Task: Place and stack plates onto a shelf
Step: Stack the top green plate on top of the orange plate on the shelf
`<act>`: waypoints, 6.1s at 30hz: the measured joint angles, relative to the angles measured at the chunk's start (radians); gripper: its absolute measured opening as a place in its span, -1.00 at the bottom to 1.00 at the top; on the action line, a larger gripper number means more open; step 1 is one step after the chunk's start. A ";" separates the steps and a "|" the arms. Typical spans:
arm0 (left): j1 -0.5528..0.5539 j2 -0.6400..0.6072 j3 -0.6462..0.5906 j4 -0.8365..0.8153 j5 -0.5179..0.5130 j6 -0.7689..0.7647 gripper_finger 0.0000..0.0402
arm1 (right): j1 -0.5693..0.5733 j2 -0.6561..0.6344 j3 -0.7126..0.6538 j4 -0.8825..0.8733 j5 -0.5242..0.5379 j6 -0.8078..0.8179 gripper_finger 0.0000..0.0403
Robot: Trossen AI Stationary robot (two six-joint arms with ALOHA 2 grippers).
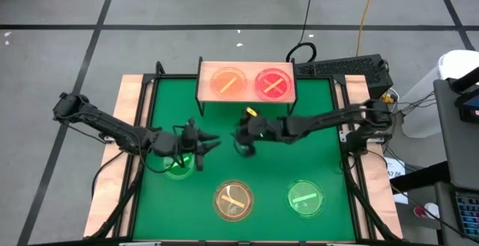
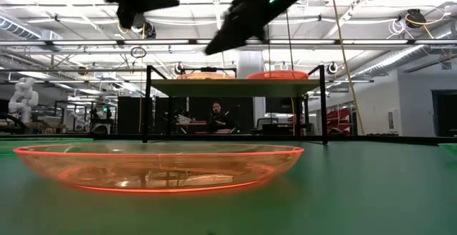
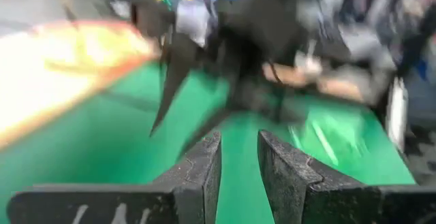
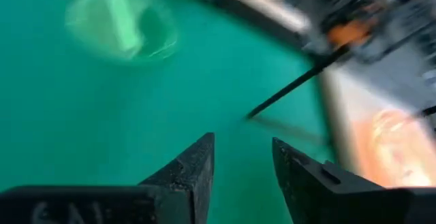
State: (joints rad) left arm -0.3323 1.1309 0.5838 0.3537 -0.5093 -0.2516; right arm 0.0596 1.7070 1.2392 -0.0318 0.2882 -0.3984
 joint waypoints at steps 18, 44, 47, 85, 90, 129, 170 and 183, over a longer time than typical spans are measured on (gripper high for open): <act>-0.043 0.133 0.087 -0.472 0.199 -0.375 -0.49 | 0.489 -0.515 -0.520 -0.044 0.370 0.436 -0.41; -0.328 0.223 0.121 -0.978 0.315 -0.879 -0.49 | 0.544 -0.684 -0.683 0.454 0.365 0.231 -0.41; -0.344 0.253 0.121 -0.991 0.315 -0.887 -0.49 | 0.544 -0.684 -0.684 0.453 0.365 0.243 -0.41; -0.364 0.404 0.647 -1.412 -0.049 -0.509 -0.99 | 0.544 -0.609 -0.684 0.499 0.365 0.306 -0.41; -0.312 0.403 0.744 -1.401 -0.138 -0.299 -1.00 | 0.544 -0.609 -0.684 0.501 0.365 0.321 -0.41; 0.585 0.403 0.799 -1.023 0.244 0.728 -0.87 | 0.532 -0.609 -0.684 0.581 0.400 0.231 -0.41; 0.585 0.402 0.800 -1.006 0.213 0.641 -0.87 | 0.491 -0.609 -0.684 0.528 0.389 0.206 -0.41; 0.608 0.402 0.800 -1.001 0.212 0.630 -0.87 | 0.491 -0.609 -0.684 0.528 0.390 0.206 -0.41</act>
State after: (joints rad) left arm 0.2759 1.5333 1.3834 -0.6472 -0.2974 0.3786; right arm 0.5510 1.0977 0.5552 0.4965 0.6785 -0.1921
